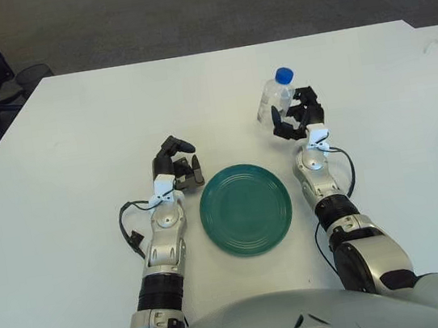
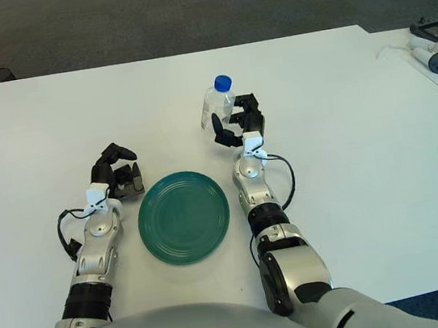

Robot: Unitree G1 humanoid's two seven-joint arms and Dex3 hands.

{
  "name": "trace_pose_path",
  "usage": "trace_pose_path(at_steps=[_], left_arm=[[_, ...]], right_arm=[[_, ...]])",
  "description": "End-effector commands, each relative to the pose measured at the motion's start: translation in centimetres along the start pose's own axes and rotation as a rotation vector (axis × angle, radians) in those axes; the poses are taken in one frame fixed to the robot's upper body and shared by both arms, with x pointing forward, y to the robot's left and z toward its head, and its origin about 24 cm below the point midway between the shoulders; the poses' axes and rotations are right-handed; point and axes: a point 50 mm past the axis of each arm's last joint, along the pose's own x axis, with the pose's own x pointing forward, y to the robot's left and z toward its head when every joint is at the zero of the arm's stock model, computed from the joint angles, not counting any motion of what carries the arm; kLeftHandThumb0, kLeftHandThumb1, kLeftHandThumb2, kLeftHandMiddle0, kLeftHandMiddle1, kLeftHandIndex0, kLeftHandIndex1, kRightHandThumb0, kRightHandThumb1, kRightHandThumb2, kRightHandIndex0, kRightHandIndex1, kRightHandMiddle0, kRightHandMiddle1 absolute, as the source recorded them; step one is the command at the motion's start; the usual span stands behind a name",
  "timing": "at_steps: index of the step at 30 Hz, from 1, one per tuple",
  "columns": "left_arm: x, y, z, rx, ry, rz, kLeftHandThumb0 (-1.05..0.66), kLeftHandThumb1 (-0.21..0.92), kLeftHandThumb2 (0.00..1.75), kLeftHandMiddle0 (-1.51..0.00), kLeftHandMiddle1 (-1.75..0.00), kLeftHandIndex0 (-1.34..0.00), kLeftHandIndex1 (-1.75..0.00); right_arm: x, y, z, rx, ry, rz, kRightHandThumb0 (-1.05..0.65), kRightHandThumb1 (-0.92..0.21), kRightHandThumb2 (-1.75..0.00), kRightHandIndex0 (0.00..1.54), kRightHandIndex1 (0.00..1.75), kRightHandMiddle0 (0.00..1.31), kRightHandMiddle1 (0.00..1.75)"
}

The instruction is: Put the bottle into the plate.

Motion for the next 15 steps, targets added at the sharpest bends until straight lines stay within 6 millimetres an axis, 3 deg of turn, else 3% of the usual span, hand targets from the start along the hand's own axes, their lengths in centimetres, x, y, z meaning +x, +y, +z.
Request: trace_pose_path(at_steps=[1,7,15], left_arm=[[-0.7,0.3,-2.1,0.024,0.106,0.001,-0.52,0.18,1.48,-1.25,-1.75,-0.72,-1.75],[-0.7,0.2,-2.1,0.018,0.104,-0.005,-0.52,0.18,1.48,-1.25,-1.75,-0.72,-1.75],[-0.7,0.2,-2.3,0.022,0.104,0.005,-0.52,0.18,1.48,-1.25,-1.75,-0.72,-1.75]], right_arm=[[-0.7,0.3,1.8,0.072,-0.098,0.051,-0.06,-0.28,-1.28,1.2,1.75,1.01,1.75],[-2.1,0.6,4.1,0.091,-0.218,0.103,-0.05,-0.29,-1.26,1.24,1.75,1.01,1.75],[-2.6,0.3,4.9,0.096,-0.266,0.145,-0.06,-0.31,-1.24,1.25,1.75,1.0,1.75]])
